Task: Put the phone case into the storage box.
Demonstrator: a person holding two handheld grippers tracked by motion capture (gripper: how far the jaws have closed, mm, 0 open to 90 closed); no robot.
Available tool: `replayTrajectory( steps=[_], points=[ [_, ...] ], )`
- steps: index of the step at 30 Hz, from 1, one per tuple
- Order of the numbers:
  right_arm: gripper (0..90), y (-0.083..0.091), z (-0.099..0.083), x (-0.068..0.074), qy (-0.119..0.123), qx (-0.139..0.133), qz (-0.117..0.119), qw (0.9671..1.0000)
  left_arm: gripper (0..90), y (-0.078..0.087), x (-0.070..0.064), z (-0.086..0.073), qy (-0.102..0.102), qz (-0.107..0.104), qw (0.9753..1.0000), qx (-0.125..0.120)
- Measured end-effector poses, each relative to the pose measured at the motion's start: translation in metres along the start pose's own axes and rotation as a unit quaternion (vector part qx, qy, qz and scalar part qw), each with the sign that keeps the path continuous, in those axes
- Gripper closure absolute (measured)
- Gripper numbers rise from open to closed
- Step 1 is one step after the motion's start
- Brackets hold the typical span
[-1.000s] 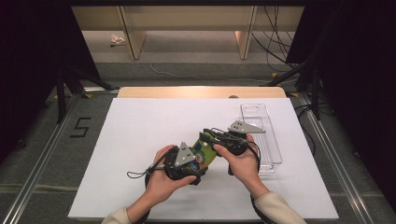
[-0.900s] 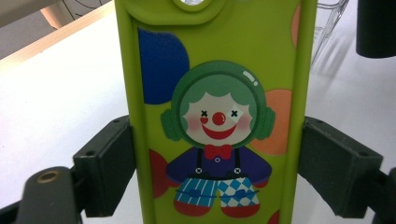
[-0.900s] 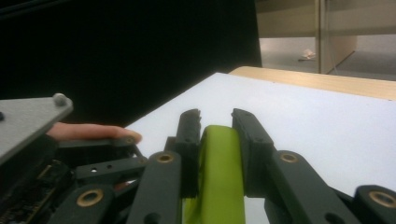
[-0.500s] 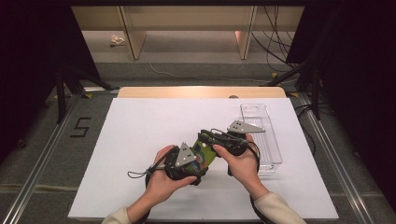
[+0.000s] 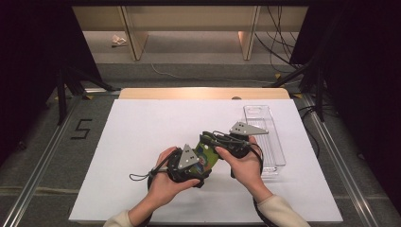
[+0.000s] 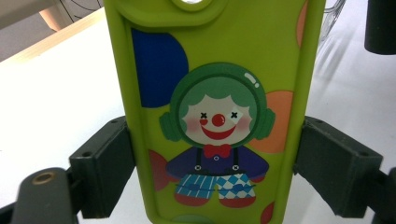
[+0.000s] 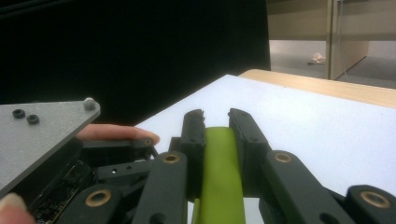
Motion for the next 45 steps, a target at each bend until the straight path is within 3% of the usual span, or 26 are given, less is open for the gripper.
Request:
replayTrajectory(
  steps=[3, 4, 11, 23, 27, 34, 45],
  points=[
    [77.8, 0.0, 0.0, 0.0, -0.004, 0.003, 0.007, 1.0, 17.9, 0.001, 0.001, 0.002, 0.003, -0.002, 1.0, -0.002],
    [77.8, 0.002, 0.002, -0.001, 0.005, 0.003, 0.0, 1.0, 16.3, 0.002, 0.002, 0.003, 0.006, -0.003, 1.0, -0.004],
    [77.7, 0.007, 0.007, -0.005, 0.006, -0.004, -0.002, 1.0, 15.7, 0.009, 0.011, 0.008, 0.018, -0.009, 0.9996, -0.02],
    [77.7, 0.013, 0.012, -0.004, 0.037, 0.012, 0.014, 0.9991, 15.5, 0.011, 0.015, 0.007, 0.031, -0.03, 0.9988, -0.023],
    [77.7, 0.015, 0.013, -0.001, 0.064, 0.026, 0.025, 0.9973, 15.8, 0.012, 0.017, 0.008, 0.03, -0.031, 0.9987, -0.026],
    [77.7, 0.017, 0.013, 0.002, 0.09, 0.044, 0.042, 0.9941, 16.3, 0.012, 0.019, 0.007, 0.033, -0.034, 0.9985, -0.027],
    [77.6, 0.022, 0.013, 0.002, 0.112, 0.061, 0.055, 0.9903, 16.8, 0.012, 0.02, 0.006, 0.035, -0.035, 0.9984, -0.027]
  ],
)
Point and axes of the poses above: each handheld gripper's, and its own axes: y roughly backward along the jaws, z roughly out of its top, x roughly to its left, the point moved 10 cm from there along -y, roughly forward along the jaws, and after that the axes turned 6 degrees about y, right-handed, at the moved point
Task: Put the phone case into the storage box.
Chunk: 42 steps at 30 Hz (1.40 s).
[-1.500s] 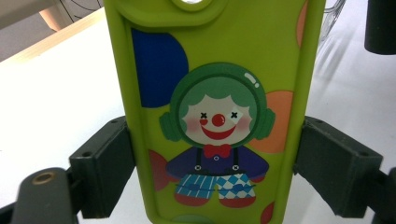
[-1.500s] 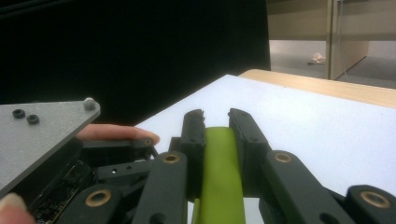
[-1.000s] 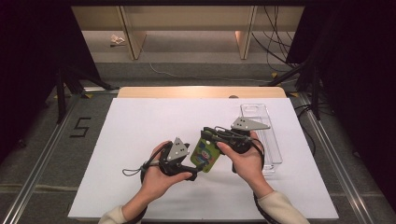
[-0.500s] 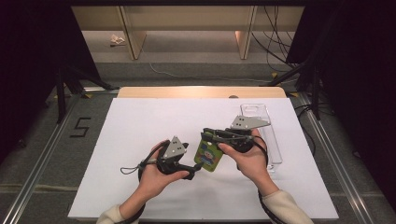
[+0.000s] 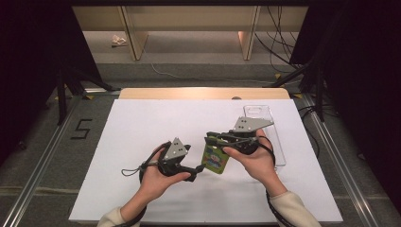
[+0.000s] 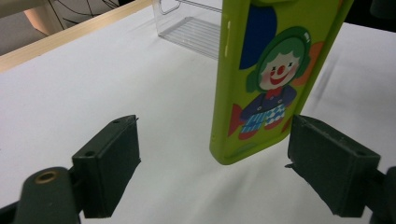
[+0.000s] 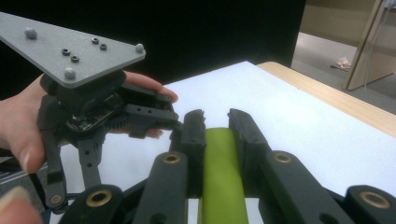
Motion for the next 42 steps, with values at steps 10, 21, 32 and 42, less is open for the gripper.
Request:
replayTrajectory(
  steps=[10, 21, 32, 42],
  points=[
    [77.7, 0.004, 0.003, 0.004, 0.011, 0.005, 0.011, 0.9999, 16.7, -0.001, 0.0, -0.001, -0.008, -0.001, 1.0, 0.005],
    [77.6, 0.001, 0.001, 0.01, 0.015, 0.014, 0.027, 0.9994, 16.1, -0.005, -0.005, -0.008, -0.026, -0.019, 0.9992, 0.023],
    [77.7, 0.0, 0.001, 0.016, 0.02, 0.017, 0.04, 0.9989, 19.3, -0.009, -0.006, -0.017, -0.038, -0.034, 0.9979, 0.04],
    [77.6, -0.001, -0.001, 0.019, 0.025, 0.024, 0.056, 0.9978, 23.4, -0.01, -0.012, -0.024, -0.056, -0.058, 0.995, 0.059]
  ],
)
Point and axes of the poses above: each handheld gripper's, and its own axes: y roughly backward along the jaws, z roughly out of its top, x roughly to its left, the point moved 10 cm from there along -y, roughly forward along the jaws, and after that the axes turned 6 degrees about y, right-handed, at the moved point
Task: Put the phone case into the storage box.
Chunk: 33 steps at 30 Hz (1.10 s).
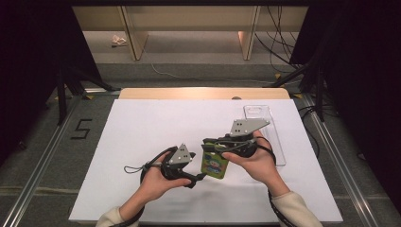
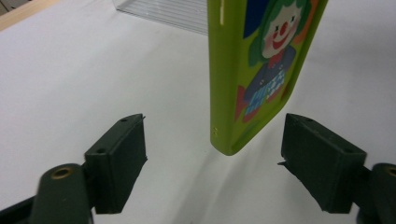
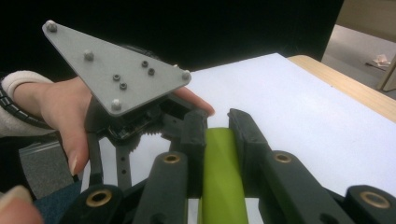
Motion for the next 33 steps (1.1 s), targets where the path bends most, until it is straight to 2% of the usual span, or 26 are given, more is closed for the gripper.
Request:
replayTrajectory(
  steps=[6, 14, 27, 33],
  points=[
    [77.7, -0.002, -0.001, 0.002, 0.001, 0.004, 0.007, 1.0, 28.9, -0.004, -0.006, -0.004, -0.009, -0.019, 0.9998, 0.007],
    [77.7, -0.004, -0.002, 0.004, -0.001, 0.003, 0.012, 0.9999, 35.0, -0.006, -0.008, -0.006, -0.01, -0.032, 0.9994, 0.01],
    [77.7, -0.006, -0.002, 0.007, -0.007, 0.0, 0.026, 0.9996, 54.0, -0.011, -0.012, -0.008, -0.008, -0.06, 0.9982, 0.003],
    [77.7, -0.006, -0.001, 0.008, -0.011, -0.005, 0.028, 0.9995, 63.5, -0.009, -0.012, -0.006, -0.011, -0.063, 0.9979, -0.004]
  ],
)
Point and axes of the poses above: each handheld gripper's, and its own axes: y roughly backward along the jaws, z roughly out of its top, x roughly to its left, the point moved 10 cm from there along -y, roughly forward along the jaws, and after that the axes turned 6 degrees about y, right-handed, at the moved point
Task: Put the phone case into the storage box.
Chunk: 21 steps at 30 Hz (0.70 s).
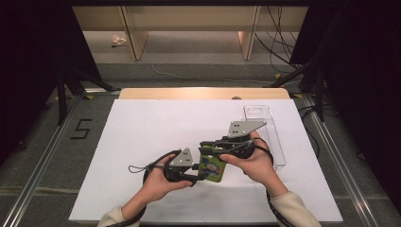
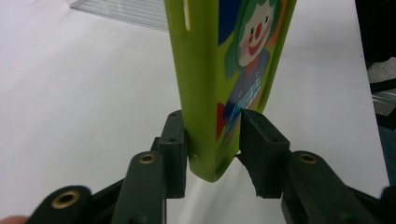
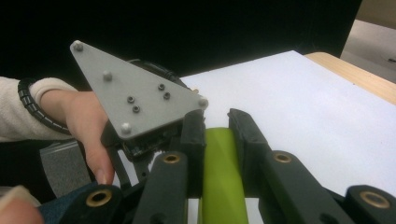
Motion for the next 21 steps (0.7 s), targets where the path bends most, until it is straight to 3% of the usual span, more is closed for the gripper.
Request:
replayTrajectory(
  steps=[6, 9, 21],
  points=[
    [77.7, 0.0011, 0.0015, 0.0016, -0.004, -0.003, 0.007, 1.0, 72.6, 0.0019, -0.0014, 0.0003, 0.0, -0.004, 1.0, -0.003],
    [77.7, 0.001, 0.0017, 0.0018, -0.004, -0.005, 0.008, 0.9999, 75.6, 0.0031, 0.0, 0.0005, 0.011, -0.003, 0.9999, -0.001],
    [77.7, 0.001, 0.0022, 0.0013, -0.007, -0.014, 0.013, 0.9998, 77.4, 0.0058, 0.0028, 0.0008, 0.015, 0.002, 0.9999, 0.001]
  ],
)
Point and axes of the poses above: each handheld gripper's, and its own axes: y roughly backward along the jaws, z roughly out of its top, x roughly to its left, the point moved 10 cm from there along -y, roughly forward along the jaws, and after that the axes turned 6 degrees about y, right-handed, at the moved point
